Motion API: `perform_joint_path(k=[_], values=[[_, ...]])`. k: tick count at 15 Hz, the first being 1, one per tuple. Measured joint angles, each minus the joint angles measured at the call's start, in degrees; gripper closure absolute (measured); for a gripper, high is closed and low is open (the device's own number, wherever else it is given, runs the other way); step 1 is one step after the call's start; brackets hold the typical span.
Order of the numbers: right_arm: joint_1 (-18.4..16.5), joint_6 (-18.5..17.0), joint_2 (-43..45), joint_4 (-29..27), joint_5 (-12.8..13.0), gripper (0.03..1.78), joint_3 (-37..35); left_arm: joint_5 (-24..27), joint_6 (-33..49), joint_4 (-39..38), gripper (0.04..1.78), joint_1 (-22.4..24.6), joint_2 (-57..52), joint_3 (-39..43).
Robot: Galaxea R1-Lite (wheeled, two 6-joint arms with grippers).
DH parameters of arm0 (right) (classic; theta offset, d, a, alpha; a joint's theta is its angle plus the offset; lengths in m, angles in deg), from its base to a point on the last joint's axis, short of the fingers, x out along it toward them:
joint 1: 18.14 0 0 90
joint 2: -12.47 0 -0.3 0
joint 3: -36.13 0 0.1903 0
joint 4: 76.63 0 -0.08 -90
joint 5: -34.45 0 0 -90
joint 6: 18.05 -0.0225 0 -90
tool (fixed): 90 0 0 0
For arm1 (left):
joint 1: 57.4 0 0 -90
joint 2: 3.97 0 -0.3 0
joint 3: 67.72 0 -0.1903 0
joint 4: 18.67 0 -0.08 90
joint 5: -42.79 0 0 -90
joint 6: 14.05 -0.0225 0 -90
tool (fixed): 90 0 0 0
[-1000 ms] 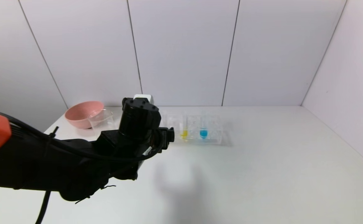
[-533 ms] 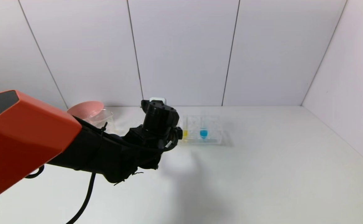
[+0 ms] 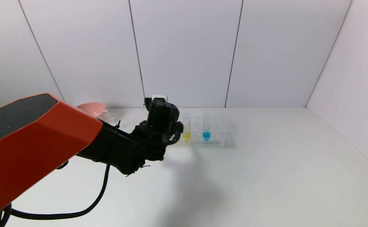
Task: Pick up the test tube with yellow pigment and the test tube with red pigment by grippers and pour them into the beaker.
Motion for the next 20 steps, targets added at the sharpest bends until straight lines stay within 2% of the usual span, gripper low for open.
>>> perform_joint_path(k=[2,4,6,9,12,13,15,20], values=[[0.0,0.01,0.0,0.0,-0.02,0.1,0.0,0.02,-2.08,-4.3,0.06,0.11,0.99,-0.16],[0.0,0.01,0.0,0.02,0.0,0.1,0.0,0.13,-3.05,-5.5,0.08,0.09,1.4,0.15],[0.0,0.01,0.0,0.02,0.0,0.1,0.0,0.22,-2.95,-5.52,0.21,0.01,1.55,0.41],[0.0,0.01,0.0,0.0,0.0,0.1,0.0,0.3,-2.8,-5.55,0.6,-0.52,1.6,0.85],[0.0,0.01,0.0,0.0,0.01,0.1,0.0,0.17,-2.73,-5.57,1.17,-0.73,1.55,0.91],[0.0,0.01,0.0,0.0,0.0,0.1,0.0,0.15,-2.72,-5.55,1.31,-0.73,1.49,0.94],[0.0,0.01,0.0,0.0,0.0,0.1,0.0,0.15,-2.89,-5.35,1.4,-0.85,0.89,0.78],[0.0,0.01,0.0,0.02,0.0,0.1,0.0,0.39,-5.6,-2.6,1.4,-1.1,-4.33,-0.94]])
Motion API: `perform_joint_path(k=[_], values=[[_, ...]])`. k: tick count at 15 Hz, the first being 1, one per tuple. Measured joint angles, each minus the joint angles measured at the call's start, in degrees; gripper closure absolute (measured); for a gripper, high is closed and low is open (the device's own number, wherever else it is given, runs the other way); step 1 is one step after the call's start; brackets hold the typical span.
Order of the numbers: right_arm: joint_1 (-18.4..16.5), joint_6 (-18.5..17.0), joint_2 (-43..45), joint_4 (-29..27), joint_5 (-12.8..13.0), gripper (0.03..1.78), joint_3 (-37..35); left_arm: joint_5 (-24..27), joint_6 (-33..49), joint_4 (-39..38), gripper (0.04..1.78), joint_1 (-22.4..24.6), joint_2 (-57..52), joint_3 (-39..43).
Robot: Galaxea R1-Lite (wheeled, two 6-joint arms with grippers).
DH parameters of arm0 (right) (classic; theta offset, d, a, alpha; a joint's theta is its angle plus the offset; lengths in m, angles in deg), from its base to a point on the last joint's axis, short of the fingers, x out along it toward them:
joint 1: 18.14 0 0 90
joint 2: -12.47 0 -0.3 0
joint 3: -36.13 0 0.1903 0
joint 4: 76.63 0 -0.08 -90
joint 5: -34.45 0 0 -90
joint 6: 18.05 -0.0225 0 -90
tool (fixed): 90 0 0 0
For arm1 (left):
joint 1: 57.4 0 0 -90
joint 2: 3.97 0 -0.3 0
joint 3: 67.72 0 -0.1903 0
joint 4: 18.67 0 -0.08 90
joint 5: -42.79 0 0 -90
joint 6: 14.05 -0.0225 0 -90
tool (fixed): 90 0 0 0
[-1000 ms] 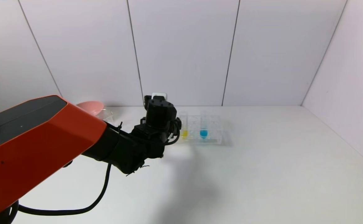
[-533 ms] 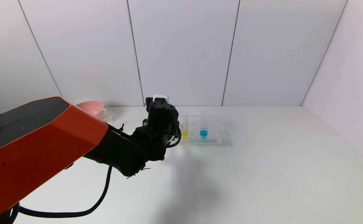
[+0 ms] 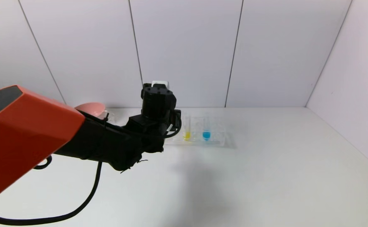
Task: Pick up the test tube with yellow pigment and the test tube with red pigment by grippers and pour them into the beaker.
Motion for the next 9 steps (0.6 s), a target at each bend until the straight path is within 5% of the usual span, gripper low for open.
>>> perform_joint_path(k=[5,9], values=[[0.0,0.0,0.0,0.0,0.0,0.1,0.0,2.06,-0.51,4.85,1.4,-0.49,-6.34,-1.88],[0.0,-0.01,0.0,-0.04,0.0,0.1,0.0,6.47,-0.55,7.3,1.4,0.78,-12.21,4.06]])
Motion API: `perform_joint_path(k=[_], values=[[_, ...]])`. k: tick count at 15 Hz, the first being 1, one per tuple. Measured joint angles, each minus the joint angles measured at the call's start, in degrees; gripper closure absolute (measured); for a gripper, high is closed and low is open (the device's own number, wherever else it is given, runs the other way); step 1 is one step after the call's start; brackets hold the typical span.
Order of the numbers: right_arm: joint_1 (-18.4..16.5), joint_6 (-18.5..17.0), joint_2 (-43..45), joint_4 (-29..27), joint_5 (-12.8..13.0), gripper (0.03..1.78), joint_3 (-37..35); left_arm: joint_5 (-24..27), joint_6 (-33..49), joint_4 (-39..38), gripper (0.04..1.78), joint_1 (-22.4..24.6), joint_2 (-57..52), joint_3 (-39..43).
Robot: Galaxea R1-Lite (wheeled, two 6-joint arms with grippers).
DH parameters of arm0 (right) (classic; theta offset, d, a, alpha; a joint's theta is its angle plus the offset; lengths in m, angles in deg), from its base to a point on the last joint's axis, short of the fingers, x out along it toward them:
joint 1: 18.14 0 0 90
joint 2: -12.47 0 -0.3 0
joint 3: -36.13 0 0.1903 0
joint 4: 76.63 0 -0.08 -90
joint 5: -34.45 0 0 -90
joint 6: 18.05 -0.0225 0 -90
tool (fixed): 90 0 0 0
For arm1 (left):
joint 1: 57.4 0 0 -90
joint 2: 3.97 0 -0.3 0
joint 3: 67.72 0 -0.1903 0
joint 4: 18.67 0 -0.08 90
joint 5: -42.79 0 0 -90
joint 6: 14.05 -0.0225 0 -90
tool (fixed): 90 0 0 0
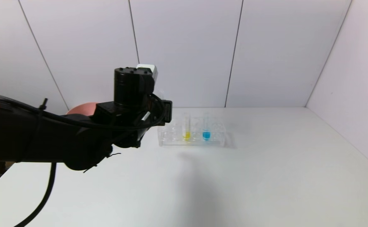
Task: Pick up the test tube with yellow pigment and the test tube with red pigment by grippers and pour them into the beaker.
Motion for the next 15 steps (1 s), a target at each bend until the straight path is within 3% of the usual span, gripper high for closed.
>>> perform_joint_path(k=[2,4,12,15], values=[[0.0,0.0,0.0,0.01,-0.02,0.1,0.0,6.23,-0.11,3.08,1.4,4.16,-5.78,4.4],[0.0,0.01,0.0,0.01,0.0,0.1,0.0,14.38,-0.96,6.36,1.4,12.04,-11.7,8.37],[0.0,0.01,0.0,0.01,0.0,0.1,0.0,57.82,-13.19,13.31,1.4,53.54,-24.55,18.6],[0.0,0.04,0.0,0.01,0.0,0.1,0.0,63.22,-23.66,16.02,1.4,58.69,-21.97,17.66]])
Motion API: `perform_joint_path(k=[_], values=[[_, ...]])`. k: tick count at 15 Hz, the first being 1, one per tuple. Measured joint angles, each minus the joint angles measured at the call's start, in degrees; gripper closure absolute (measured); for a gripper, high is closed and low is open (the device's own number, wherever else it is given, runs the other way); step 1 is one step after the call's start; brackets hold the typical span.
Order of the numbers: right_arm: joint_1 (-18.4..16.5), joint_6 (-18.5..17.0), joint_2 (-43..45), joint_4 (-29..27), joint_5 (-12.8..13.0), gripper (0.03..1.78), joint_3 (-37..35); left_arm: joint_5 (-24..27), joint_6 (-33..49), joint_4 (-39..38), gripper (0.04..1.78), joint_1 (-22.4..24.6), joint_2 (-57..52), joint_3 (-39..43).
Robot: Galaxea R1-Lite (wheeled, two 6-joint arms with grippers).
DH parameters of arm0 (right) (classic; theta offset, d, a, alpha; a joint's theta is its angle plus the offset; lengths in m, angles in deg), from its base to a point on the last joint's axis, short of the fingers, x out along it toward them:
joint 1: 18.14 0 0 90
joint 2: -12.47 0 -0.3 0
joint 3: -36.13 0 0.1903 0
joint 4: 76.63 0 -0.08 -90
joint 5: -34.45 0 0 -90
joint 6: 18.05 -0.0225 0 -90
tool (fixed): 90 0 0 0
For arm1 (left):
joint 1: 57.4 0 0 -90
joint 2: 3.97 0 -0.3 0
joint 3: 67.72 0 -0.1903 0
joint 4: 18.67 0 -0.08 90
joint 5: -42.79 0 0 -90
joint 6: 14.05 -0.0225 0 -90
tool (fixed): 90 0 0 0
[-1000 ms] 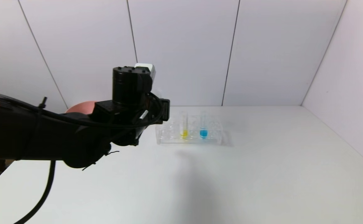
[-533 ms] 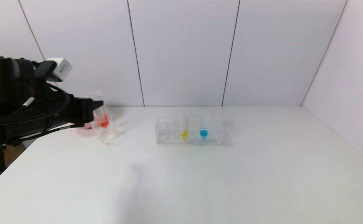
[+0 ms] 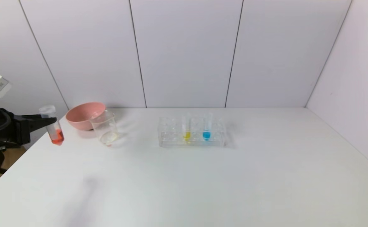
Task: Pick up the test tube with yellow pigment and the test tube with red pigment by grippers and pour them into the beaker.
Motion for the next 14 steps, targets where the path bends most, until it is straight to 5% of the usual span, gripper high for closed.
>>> perform_joint_path(k=[7,14], values=[[0.0,0.0,0.0,0.0,0.0,0.1,0.0,-0.74,-16.08,20.47,1.4,-1.07,10.59,-18.6],[0.0,-0.04,0.0,-0.01,0.0,0.1,0.0,-11.37,-23.32,35.88,1.4,-6.74,23.3,-39.06]])
